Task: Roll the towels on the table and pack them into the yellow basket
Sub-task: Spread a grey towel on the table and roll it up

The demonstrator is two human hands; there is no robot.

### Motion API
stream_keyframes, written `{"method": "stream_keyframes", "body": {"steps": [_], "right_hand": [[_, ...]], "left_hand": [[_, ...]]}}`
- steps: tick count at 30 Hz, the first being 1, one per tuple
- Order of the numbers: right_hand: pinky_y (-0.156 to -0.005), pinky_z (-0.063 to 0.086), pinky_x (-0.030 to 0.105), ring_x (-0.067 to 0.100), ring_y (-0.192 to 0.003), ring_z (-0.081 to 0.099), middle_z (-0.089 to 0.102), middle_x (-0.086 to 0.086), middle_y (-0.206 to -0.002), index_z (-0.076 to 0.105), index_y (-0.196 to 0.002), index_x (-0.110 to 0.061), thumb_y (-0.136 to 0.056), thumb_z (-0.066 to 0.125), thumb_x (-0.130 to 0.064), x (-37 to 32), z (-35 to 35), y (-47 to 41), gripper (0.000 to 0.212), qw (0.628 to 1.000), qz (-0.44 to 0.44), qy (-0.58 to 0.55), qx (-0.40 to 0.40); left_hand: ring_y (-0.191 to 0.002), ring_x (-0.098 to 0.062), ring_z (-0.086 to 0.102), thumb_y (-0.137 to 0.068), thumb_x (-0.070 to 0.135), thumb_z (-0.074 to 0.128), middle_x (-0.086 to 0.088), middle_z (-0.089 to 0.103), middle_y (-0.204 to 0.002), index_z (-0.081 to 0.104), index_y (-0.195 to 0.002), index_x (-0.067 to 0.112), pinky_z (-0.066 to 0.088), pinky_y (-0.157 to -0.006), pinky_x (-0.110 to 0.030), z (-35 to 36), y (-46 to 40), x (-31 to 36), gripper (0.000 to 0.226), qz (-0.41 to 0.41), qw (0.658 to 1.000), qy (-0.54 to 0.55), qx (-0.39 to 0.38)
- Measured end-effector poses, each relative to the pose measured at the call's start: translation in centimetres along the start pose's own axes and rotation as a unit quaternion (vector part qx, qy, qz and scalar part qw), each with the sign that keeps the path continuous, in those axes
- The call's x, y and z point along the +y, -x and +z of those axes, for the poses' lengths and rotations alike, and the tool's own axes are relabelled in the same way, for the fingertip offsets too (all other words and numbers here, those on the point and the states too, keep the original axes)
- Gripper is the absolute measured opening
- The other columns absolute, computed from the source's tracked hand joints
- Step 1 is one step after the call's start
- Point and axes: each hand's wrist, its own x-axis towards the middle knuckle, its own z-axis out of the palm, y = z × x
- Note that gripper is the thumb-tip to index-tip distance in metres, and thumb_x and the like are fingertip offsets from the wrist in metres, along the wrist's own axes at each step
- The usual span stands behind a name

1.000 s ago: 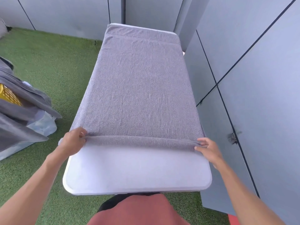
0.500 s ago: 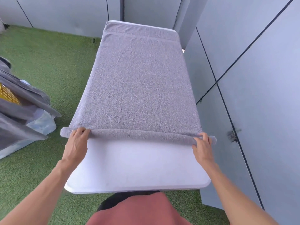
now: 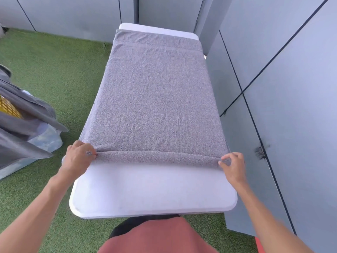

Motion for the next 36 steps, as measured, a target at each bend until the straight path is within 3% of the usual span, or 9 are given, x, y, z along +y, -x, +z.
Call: {"method": "stream_keyframes", "body": {"steps": [3,8,12,16,18,21,25,29,36], "right_hand": [[-0.098,0.035,0.044,0.031,-0.105,0.044,0.055,0.005,-0.109,0.071,-0.087,-0.018,-0.079,0.075,-0.017,-0.2,0.9,2.4,0.009,0.981,-0.08,0.156,0.086],[-0.105,0.031,0.039,0.031,-0.118,0.039,0.052,0.01,-0.123,0.057,-0.125,-0.003,-0.075,0.078,-0.016,1.2,1.9,2.7,0.055,0.972,-0.132,0.191,-0.021],[-0.105,0.028,0.033,0.032,-0.116,0.041,0.053,0.013,-0.116,0.06,-0.118,0.003,-0.079,0.07,-0.002,0.0,1.7,-0.1,0.041,0.98,-0.095,0.15,-0.087],[-0.086,0.033,0.033,0.03,-0.1,0.05,0.054,0.01,-0.095,0.068,-0.091,-0.004,-0.083,0.069,-0.01,-0.7,0.1,-1.0,0.01,0.97,-0.098,0.166,-0.151],[-0.071,0.033,0.031,0.025,-0.085,0.051,0.05,0.002,-0.079,0.059,-0.07,-0.012,-0.082,0.07,-0.02,-0.1,-0.7,-1.0,0.018,0.957,-0.079,0.189,-0.206],[-0.085,0.044,0.031,0.013,-0.091,0.058,0.059,-0.009,-0.091,0.068,-0.095,-0.022,-0.075,0.077,-0.031,0.4,-1.6,-1.5,0.024,0.96,0.014,0.111,-0.255],[-0.09,0.044,0.035,0.019,-0.103,0.057,0.059,0.003,-0.105,0.062,-0.093,-0.029,-0.069,0.083,-0.019,-0.5,-0.9,-1.3,0.033,0.992,0.064,-0.065,-0.085],[-0.094,0.035,0.043,0.027,-0.102,0.049,0.058,0.002,-0.1,0.071,-0.084,-0.026,-0.076,0.077,-0.02,-0.7,0.9,1.6,0.011,0.988,-0.046,0.134,0.065],[-0.101,0.037,0.044,0.035,-0.112,0.045,0.057,0.012,-0.117,0.061,-0.12,-0.001,-0.073,0.078,-0.013,-0.3,2.7,1.9,0.051,0.974,-0.098,0.205,-0.011]], "left_hand": [[-0.084,-0.036,0.048,-0.081,0.005,0.07,-0.012,0.058,-0.094,0.071,-0.09,0.009,0.042,-0.072,-0.049,1.4,2.7,0.3,0.01,0.092,0.987,-0.087,0.103],[-0.106,-0.04,0.049,-0.071,-0.002,0.077,-0.019,0.055,-0.117,0.056,-0.12,-0.002,0.047,-0.091,-0.052,3.5,4.6,-0.8,0.053,0.164,0.976,-0.122,0.08],[-0.1,-0.041,0.052,-0.077,-0.009,0.068,-0.017,0.059,-0.106,0.06,-0.115,-0.001,0.048,-0.087,-0.053,2.7,2.3,0.3,0.04,0.128,0.987,-0.087,0.045],[-0.1,-0.039,0.053,-0.085,-0.004,0.06,-0.016,0.061,-0.101,0.063,-0.108,0.001,0.045,-0.086,-0.05,1.9,1.2,-0.6,0.024,0.108,0.989,-0.098,-0.019],[-0.102,-0.037,0.055,-0.087,0.001,0.057,-0.013,0.06,-0.1,0.064,-0.102,0.003,0.045,-0.086,-0.047,1.5,1.2,-1.2,0.016,0.087,0.987,-0.114,-0.073],[-0.109,-0.031,0.058,-0.089,0.005,0.054,-0.008,0.065,-0.112,0.065,-0.113,0.009,0.046,-0.091,-0.035,0.7,0.6,-0.9,0.027,0.006,0.986,-0.089,-0.143],[-0.104,-0.032,0.059,-0.084,0.007,0.062,-0.011,0.064,-0.113,0.064,-0.112,0.013,0.046,-0.086,-0.037,0.1,0.2,0.2,0.029,-0.042,0.996,0.063,-0.05],[-0.09,-0.038,0.048,-0.08,0.004,0.071,-0.013,0.055,-0.1,0.069,-0.093,0.008,0.039,-0.082,-0.049,1.8,3.5,0.7,0.013,0.073,0.985,-0.047,0.148],[-0.107,-0.037,0.052,-0.072,0.002,0.077,-0.012,0.058,-0.115,0.06,-0.116,0.005,0.048,-0.085,-0.051,3.0,3.3,0.2,0.048,0.145,0.977,-0.134,0.085]]}}
